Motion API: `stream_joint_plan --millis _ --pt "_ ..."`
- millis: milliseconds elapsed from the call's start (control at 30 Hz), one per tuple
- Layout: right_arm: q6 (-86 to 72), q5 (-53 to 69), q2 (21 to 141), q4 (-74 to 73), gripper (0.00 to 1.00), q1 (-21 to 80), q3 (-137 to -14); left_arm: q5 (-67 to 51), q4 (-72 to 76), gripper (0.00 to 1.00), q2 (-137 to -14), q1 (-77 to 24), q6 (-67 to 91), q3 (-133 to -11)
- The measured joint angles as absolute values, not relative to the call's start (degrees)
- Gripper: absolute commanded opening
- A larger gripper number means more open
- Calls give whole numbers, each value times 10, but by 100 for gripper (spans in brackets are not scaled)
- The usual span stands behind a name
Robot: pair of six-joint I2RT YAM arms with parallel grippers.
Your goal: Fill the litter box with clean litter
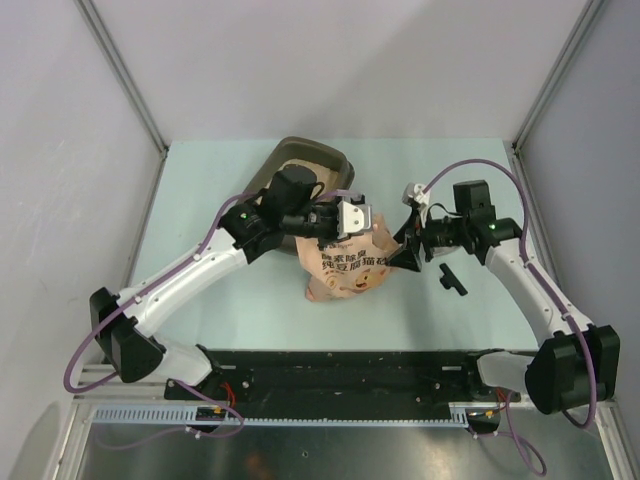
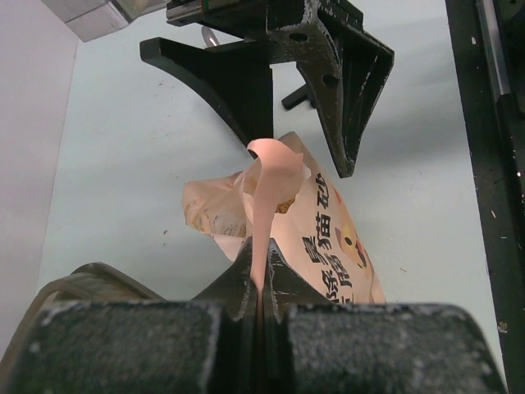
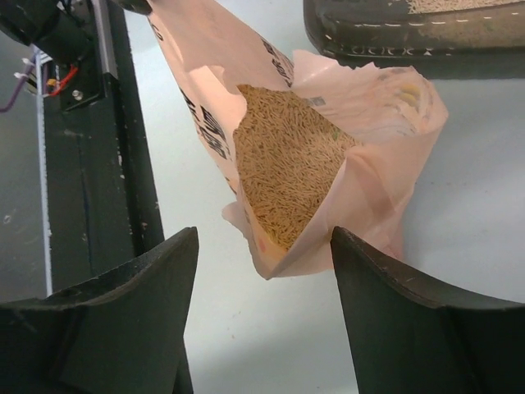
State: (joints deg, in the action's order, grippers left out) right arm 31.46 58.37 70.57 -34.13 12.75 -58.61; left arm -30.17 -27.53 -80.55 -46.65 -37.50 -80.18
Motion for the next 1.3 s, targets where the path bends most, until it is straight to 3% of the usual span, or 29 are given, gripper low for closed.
stream_joint_plan --millis 567,833,900,933,967,1000,1067,1300 --pt "233 485 659 -140 50 168 -479 -291 -267 0 -801 -467 -375 -794" --pt "187 474 661 -74 22 174 -467 -281 -259 1 -793 -467 -374 -785" --pt "180 474 661 -65 9 176 -467 -280 -258 29 -792 -467 -374 -784" --pt "177 474 661 -62 7 176 -467 -279 -258 41 -792 -467 -374 -784" --pt "176 474 661 -58 5 176 -467 -278 -252 60 -791 -467 -374 -784" --pt "174 474 661 -54 4 176 -467 -276 -245 66 -787 -467 -373 -785" --pt "172 474 662 -46 2 175 -467 -272 -241 76 -774 -468 -371 -793" --pt "160 474 669 -22 0 174 -461 -244 -213 80 -756 -462 -375 -893"
